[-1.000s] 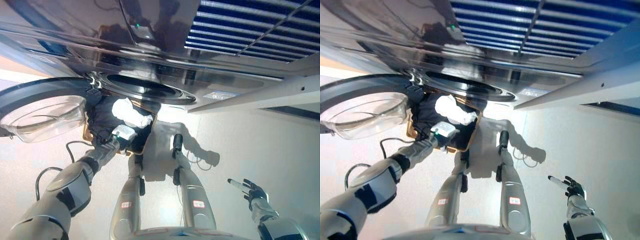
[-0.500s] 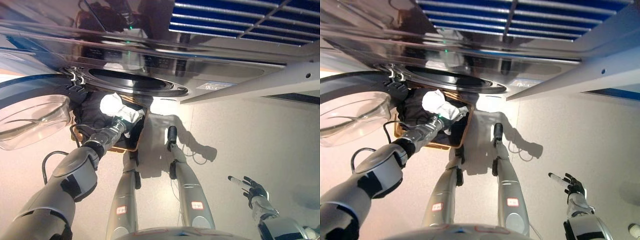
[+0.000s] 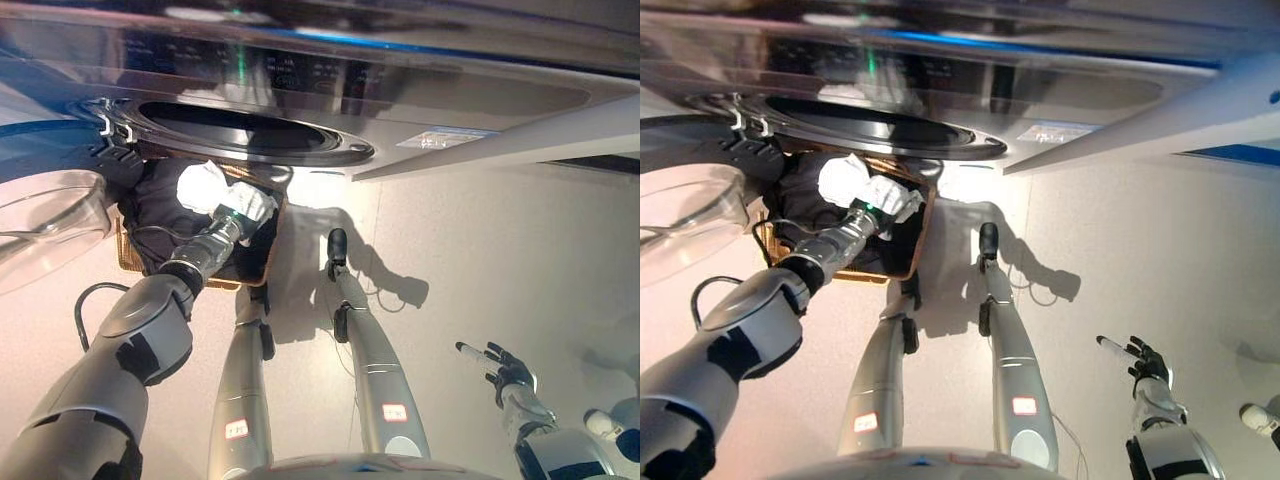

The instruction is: Put the clothes in the basket into the washing machine.

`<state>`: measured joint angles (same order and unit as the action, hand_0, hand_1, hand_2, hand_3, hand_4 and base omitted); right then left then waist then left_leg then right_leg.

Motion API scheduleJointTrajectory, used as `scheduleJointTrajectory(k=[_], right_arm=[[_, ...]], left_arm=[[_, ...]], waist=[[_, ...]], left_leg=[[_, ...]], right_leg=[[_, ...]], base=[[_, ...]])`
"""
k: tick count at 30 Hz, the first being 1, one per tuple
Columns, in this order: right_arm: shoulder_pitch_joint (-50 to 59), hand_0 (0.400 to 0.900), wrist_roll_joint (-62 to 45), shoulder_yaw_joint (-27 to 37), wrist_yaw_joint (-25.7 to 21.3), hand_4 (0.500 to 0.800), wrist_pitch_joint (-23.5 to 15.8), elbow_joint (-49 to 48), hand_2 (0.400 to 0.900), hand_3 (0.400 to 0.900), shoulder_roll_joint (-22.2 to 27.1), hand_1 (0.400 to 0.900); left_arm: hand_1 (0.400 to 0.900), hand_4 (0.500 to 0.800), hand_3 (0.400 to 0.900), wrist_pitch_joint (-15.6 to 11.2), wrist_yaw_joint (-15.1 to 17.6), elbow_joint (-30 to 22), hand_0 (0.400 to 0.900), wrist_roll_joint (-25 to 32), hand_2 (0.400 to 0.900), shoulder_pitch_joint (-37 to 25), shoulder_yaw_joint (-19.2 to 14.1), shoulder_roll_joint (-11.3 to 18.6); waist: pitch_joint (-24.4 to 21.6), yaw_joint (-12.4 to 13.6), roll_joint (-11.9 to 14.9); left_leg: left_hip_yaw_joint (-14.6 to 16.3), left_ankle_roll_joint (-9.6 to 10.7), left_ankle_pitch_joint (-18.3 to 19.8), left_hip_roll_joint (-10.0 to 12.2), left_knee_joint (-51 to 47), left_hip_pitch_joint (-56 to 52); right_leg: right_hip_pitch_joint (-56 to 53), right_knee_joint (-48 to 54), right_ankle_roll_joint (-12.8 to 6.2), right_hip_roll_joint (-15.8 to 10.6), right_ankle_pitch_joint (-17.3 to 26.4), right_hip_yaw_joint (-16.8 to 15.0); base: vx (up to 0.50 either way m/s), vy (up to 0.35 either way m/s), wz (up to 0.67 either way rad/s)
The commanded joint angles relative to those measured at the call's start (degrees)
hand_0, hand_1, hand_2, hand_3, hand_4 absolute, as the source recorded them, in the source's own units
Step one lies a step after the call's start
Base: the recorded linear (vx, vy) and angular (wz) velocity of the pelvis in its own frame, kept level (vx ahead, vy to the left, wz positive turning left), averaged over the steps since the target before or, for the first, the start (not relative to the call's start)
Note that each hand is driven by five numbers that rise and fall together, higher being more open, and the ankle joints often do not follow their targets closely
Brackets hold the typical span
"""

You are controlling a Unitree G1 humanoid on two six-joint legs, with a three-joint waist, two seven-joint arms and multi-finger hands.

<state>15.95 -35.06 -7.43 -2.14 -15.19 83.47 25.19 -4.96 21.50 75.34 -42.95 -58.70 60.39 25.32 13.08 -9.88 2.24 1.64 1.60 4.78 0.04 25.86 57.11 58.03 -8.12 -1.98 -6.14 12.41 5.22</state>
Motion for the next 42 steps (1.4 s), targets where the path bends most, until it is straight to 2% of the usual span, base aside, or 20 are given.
scheduleJointTrajectory(k=[1,5,6,10,19,20,21,22,23,28,33,39,42], right_arm=[[-0.7,0.9,-3.0,-1.2,-2.8,0.8,-0.8,0.3,0.9,0.9,2.1,0.9],[-0.4,0.9,-3.1,-1.9,-3.1,0.8,-1.2,-1.2,0.9,0.9,1.1,0.9],[-0.3,0.9,-3.1,-2.0,-3.2,0.8,-1.2,-1.4,0.9,0.9,1.1,0.9],[0.5,0.9,-4.2,-1.6,-3.3,0.8,-1.7,-2.3,0.9,0.9,1.9,0.9],[1.4,0.9,-6.8,-1.6,-2.0,0.8,-1.2,-2.1,0.9,0.9,2.4,0.9],[2.0,0.9,-6.8,-1.9,-1.9,0.8,-1.1,-2.0,0.9,0.9,2.4,0.9],[2.8,0.9,-6.8,-2.1,-2.0,0.8,-1.1,-1.7,0.9,0.9,2.7,0.9],[3.2,0.9,-7.0,-2.4,-1.9,0.8,-1.2,-1.6,0.9,0.9,2.7,0.9],[3.7,0.9,-7.0,-2.6,-2.0,0.8,-1.1,-1.4,0.9,0.9,2.7,0.9],[5.5,0.9,-7.1,-3.6,-2.1,0.8,-0.9,-0.6,0.9,0.9,3.0,0.9],[5.9,0.9,-7.5,-4.1,-1.7,0.8,-0.9,-0.5,0.9,0.9,2.9,0.9],[5.1,0.9,-7.4,-4.1,-1.6,0.8,-1.2,-0.7,0.9,0.9,2.1,0.9],[4.6,0.9,-6.8,-4.3,-1.6,0.8,-1.4,-1.0,0.9,0.9,1.6,0.9]], left_arm=[[0.9,0.8,0.9,2.1,5.3,1.6,0.9,-1.2,0.9,-6.8,-4.5,2.9],[0.9,0.8,0.9,2.4,4.3,3.1,0.9,-0.5,0.9,-7.9,-4.4,3.7],[0.9,0.8,0.9,2.2,3.7,3.4,0.9,-0.1,0.9,-8.1,-4.3,4.2],[0.9,0.8,0.9,1.6,2.3,3.1,0.9,0.5,0.9,-10.0,-2.9,5.9],[0.9,0.8,0.9,-1.3,-3.2,1.9,0.9,2.3,0.9,-11.9,1.2,4.3],[0.775,0.725,0.775,-1.6,-3.4,1.8,0.775,2.1,0.775,-11.8,1.6,3.9],[0.578,0.607,0.578,-1.6,-3.6,1.6,0.578,2.0,0.578,-11.9,1.9,3.6],[0.522,0.573,0.522,-1.5,-3.6,1.6,0.522,2.2,0.522,-11.8,2.0,3.1],[0.4,0.5,0.4,-1.5,-3.2,1.5,0.4,2.0,0.4,-11.7,2.0,2.7],[0.4,0.5,0.4,-1.5,-3.9,1.5,0.4,2.6,0.4,-12.0,1.9,1.8],[0.4,0.5,0.4,-1.6,-3.0,1.2,0.4,2.7,0.4,-12.1,1.7,1.5],[0.4,0.5,0.4,-1.4,-2.0,1.2,0.4,3.1,0.4,-10.0,-0.1,0.1],[0.4,0.5,0.4,-1.3,-0.5,0.2,0.4,4.9,0.4,-8.6,-2.6,-0.7]], waist=[[3.2,-0.7,-0.3],[3.0,-1.7,0.5],[2.5,-1.5,0.4],[2.2,-1.9,0.7],[1.9,-1.2,0.5],[1.8,-1.1,0.4],[1.5,-1.0,0.4],[1.3,-0.8,0.4],[1.2,-0.7,0.4],[0.6,-0.4,0.2],[0.8,-0.2,0.4],[0.4,-0.2,0.3],[-0.1,0.1,0.4]], left_leg=[[-0.1,-2.1,-2.6,-0.5,-6.5,0.7],[0.3,-2.4,-1.9,-0.3,-5.0,2.7],[-0.2,-2.3,0.5,0.1,-4.3,2.7],[-0.2,-2.4,1.3,-0.3,-1.8,5.9],[-0.8,-2.9,2.4,-0.8,2.1,10.3],[-0.8,-3.0,2.5,-0.8,2.4,10.5],[-0.9,-3.1,2.6,-0.9,2.6,10.6],[-0.9,-3.1,2.6,-1.0,2.8,10.8],[-0.9,-3.1,2.7,-1.0,2.9,10.8],[-1.1,-3.2,3.0,-1.2,3.3,11.0],[-1.1,-3.5,3.2,-1.3,3.2,11.0],[-0.9,-3.5,2.7,-1.3,2.2,9.6],[-0.8,-3.1,2.1,-1.1,0.1,6.9]], right_leg=[[-1.4,-4.4,-4.06,1.3,-3.9,1.9],[0.4,-4.5,-4.17,1.5,-3.5,1.7],[0.5,-5.0,-4.7,2.2,-5.1,1.3],[3.4,-6.3,-4.71,2.4,-5.2,1.3],[6.9,-9.2,-4.42,2.1,-6.2,2.2],[7.2,-9.4,-4.37,2.0,-6.2,2.2],[7.3,-9.5,-4.3,2.1,-6.3,2.3],[7.3,-9.5,-4.2,2.1,-6.4,2.3],[7.3,-9.5,-4.12,2.1,-6.5,2.3],[7.2,-9.2,-3.92,2.1,-6.6,2.1],[6.9,-8.8,-3.92,2.1,-6.6,1.8],[5.6,-7.8,-3.9,1.9,-6.2,2.0],[3.2,-6.4,-3.84,1.8,-5.9,2.0]], base=[[0.01,0.015,-0.09],[0.03,0.028,-0.14],[0.1,0.03,-0.19],[0.01,0.009,-0.02],[-0.01,0.0,0.04],[0.0,0.0,0.0],[0.0,0.0,0.0],[0.0,0.0,0.0],[0.0,0.0,0.0],[0.0,0.0,0.0],[0.0,0.004,-0.01],[0.0,0.004,-0.01],[0.02,-0.002,0.03]])
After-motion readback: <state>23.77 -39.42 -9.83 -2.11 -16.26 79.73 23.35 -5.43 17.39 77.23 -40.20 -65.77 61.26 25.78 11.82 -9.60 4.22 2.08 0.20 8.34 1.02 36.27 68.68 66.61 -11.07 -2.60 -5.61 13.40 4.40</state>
